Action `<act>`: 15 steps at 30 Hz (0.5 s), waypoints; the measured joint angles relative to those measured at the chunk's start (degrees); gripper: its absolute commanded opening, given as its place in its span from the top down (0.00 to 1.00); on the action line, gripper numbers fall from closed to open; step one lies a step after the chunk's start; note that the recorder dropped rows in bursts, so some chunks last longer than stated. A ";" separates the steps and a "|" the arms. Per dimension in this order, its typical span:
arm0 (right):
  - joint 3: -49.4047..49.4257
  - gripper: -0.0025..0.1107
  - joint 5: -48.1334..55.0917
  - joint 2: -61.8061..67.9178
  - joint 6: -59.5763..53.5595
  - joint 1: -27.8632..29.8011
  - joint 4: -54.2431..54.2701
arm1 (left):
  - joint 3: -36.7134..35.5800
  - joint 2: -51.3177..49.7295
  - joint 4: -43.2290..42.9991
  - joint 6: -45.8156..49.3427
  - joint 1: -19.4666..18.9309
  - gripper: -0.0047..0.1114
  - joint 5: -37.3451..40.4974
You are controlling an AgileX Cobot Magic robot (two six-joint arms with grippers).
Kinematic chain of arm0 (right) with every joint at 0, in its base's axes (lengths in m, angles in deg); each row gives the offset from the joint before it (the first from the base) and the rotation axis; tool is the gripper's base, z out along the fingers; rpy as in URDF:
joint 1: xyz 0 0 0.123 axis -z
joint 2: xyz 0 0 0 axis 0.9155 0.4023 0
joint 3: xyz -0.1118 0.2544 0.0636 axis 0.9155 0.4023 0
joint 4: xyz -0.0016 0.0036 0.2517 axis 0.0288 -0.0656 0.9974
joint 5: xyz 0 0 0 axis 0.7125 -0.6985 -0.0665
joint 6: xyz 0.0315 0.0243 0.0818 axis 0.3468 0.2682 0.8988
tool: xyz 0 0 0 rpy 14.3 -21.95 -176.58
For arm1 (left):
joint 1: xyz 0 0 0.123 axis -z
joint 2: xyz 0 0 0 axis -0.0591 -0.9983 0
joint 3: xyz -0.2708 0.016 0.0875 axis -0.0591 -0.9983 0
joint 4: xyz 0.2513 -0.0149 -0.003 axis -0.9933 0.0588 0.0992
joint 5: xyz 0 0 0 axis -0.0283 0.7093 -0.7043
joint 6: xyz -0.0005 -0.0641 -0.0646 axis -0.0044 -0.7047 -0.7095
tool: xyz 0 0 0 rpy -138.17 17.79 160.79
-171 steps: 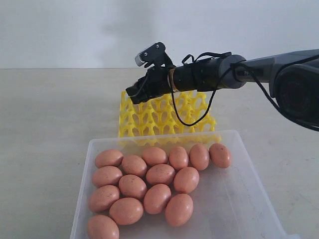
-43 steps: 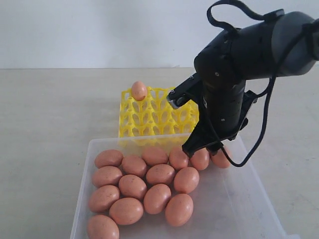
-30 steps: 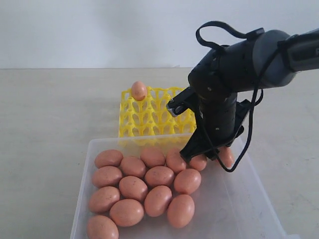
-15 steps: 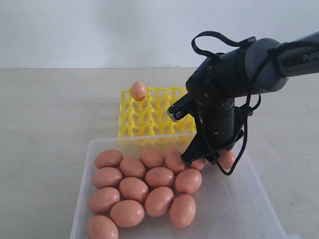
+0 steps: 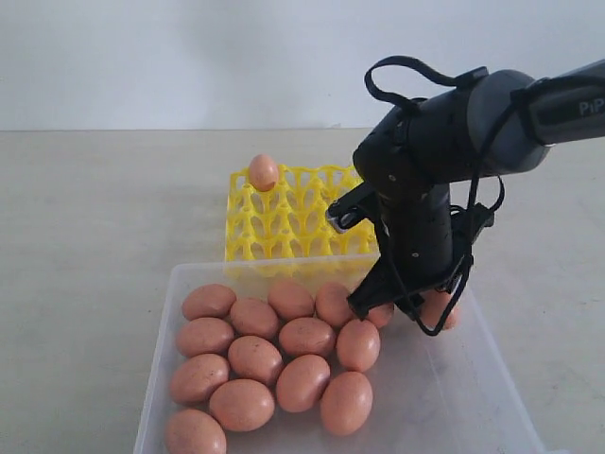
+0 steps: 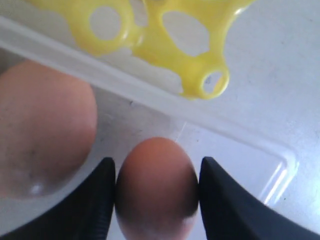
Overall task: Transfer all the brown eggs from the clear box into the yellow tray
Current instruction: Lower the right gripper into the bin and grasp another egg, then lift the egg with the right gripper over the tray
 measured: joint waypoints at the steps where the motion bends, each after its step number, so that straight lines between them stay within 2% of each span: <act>1: 0.00 0.98 -0.35 -0.73 0.71 0.00 0.40 | 0.00 0.00 0.00 0.00 0.00 0.92 0.00; 12: 0.00 0.98 -5.43 -9.44 2.55 0.00 2.51 | 0.00 0.00 0.00 0.00 0.00 0.92 0.00; 15: 0.00 0.98 -9.91 -11.76 2.66 0.00 3.75 | 0.00 0.00 0.00 0.00 0.00 0.92 0.00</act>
